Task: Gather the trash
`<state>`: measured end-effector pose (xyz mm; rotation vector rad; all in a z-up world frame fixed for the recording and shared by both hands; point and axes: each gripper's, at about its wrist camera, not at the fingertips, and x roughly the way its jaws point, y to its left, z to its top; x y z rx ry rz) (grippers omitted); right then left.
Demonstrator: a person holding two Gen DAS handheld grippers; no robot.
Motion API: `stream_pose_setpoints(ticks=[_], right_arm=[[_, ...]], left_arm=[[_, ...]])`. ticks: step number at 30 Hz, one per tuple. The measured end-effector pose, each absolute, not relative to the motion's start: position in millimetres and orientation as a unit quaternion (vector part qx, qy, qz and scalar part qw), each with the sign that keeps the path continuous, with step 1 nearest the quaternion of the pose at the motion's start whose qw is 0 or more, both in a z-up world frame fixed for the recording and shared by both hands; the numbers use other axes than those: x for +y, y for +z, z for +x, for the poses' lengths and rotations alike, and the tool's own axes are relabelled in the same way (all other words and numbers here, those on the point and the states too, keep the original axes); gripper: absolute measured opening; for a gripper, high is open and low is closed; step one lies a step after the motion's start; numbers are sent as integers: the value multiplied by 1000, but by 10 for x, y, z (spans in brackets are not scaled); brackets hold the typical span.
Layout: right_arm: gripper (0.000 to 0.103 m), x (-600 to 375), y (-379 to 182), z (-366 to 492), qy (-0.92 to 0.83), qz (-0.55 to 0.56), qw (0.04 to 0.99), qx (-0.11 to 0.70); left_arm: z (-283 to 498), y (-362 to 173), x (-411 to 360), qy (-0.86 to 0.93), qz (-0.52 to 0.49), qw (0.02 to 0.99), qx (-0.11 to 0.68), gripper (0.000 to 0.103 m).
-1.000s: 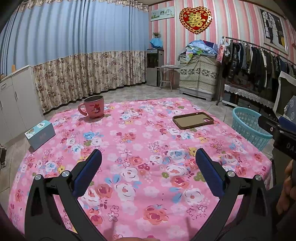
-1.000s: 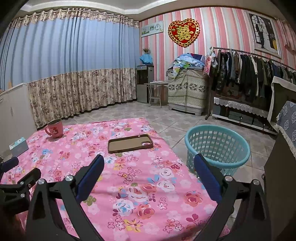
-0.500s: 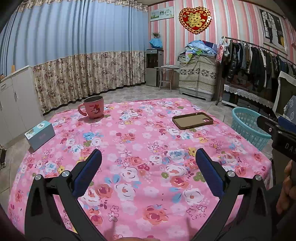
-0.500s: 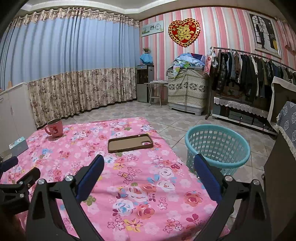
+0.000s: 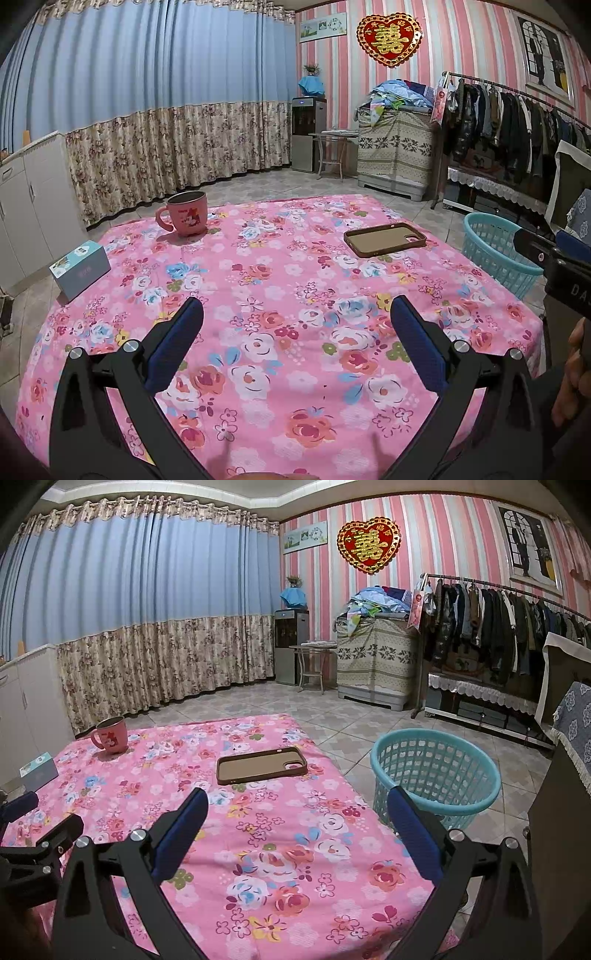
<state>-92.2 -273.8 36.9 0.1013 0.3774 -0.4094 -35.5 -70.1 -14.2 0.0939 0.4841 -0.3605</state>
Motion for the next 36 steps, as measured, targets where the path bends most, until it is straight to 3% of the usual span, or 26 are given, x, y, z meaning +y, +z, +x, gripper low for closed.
stream_pose_setpoints(ticks=[36], right_arm=[[95, -2804, 363, -918, -205, 49, 960, 185]], left_arm=[[-364, -83, -680, -175, 50, 954, 238, 98]])
